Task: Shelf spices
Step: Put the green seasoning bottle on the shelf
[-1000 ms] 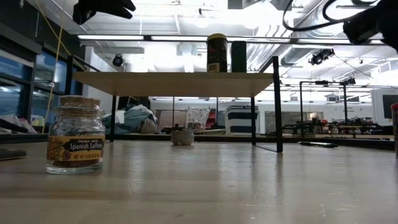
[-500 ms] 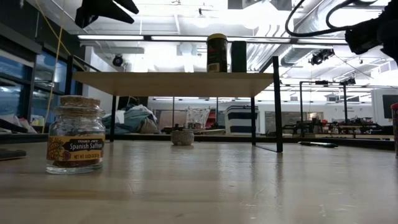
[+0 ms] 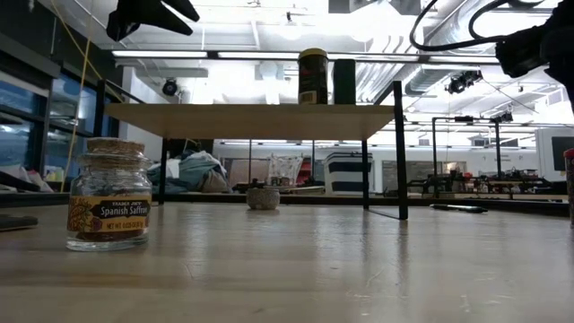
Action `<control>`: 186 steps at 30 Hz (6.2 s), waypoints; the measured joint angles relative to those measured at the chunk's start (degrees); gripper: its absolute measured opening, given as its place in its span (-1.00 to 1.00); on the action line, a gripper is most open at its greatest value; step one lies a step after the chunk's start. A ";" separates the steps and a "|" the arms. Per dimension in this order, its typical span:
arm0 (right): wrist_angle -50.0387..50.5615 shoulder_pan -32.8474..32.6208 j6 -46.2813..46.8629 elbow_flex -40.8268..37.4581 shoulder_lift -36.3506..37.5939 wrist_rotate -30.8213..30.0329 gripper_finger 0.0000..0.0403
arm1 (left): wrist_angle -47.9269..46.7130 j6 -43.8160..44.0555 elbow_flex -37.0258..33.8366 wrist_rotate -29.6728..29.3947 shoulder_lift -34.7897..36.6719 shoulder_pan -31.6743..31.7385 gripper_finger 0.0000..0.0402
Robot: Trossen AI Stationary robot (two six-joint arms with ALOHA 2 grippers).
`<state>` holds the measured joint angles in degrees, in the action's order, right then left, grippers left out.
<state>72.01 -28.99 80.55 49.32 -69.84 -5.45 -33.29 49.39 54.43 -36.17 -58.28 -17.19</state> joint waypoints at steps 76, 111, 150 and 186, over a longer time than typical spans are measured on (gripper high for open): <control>4.78 -0.16 -7.17 15.55 0.07 -9.63 0.51 | -0.05 -4.50 -0.01 -3.05 -0.01 -0.02 -0.47; -2.90 -6.01 -3.79 19.23 -27.56 6.32 0.44 | -1.44 -2.95 -0.01 -0.69 -0.04 -0.02 -0.47; 0.98 32.15 -60.17 78.49 -47.48 0.21 -0.08 | 3.05 -15.13 -0.02 -8.07 9.20 -0.02 -0.47; -6.31 29.91 -75.44 78.53 -43.13 -8.28 0.56 | -0.39 -16.35 -0.06 -10.28 8.51 0.02 -0.47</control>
<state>65.70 0.92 5.12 127.85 -112.98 -13.74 -33.68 33.04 54.38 -46.45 -49.77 -17.17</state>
